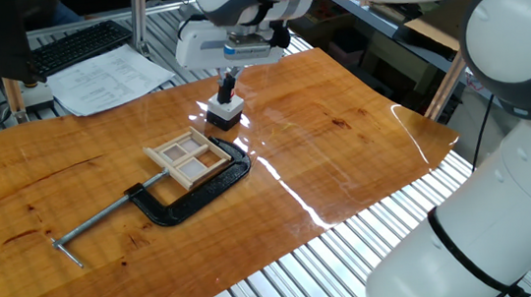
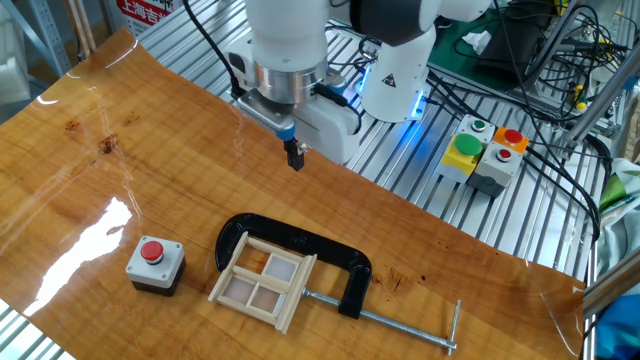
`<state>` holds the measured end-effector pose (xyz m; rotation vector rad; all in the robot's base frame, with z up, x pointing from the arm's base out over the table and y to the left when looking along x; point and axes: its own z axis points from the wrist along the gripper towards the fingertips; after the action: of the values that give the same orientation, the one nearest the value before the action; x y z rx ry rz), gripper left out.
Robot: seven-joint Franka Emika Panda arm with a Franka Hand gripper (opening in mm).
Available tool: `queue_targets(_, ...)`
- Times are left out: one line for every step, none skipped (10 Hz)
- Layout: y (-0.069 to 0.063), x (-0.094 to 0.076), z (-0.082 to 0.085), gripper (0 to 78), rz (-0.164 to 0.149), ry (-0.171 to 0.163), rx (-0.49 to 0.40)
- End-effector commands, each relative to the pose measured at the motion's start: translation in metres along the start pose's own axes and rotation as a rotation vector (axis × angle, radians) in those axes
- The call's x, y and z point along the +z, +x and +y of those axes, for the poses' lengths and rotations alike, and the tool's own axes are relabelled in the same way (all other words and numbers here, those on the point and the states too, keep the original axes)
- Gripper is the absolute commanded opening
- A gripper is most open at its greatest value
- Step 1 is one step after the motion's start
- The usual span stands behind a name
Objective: Close a sliding window
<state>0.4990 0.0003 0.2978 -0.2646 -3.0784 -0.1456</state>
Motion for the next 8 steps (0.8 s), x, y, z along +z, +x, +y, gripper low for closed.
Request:
queue_targets(-0.002, 0.004, 0.0, 0.0, 0.014, -0.022, 0.015)
queue_targets(-0.002, 0.006, 0.001, 0.0, 0.013, -0.022, 0.015)
queue_targets(-0.004, 0.01, 0.001, 0.0, 0.011, -0.024, 0.015)
queue_targets(-0.006, 0.014, 0.001, 0.0, 0.011, -0.027, 0.015)
queue_targets(-0.008, 0.016, 0.002, 0.0, 0.011, -0.028, 0.017)
queue_targets(-0.01, 0.019, 0.002, 0.0, 0.009, -0.029, 0.018)
queue_targets(-0.012, 0.024, 0.002, 0.0, 0.009, -0.031, 0.02)
queue_targets(-0.014, 0.029, 0.002, 0.0, 0.006, -0.033, 0.025)
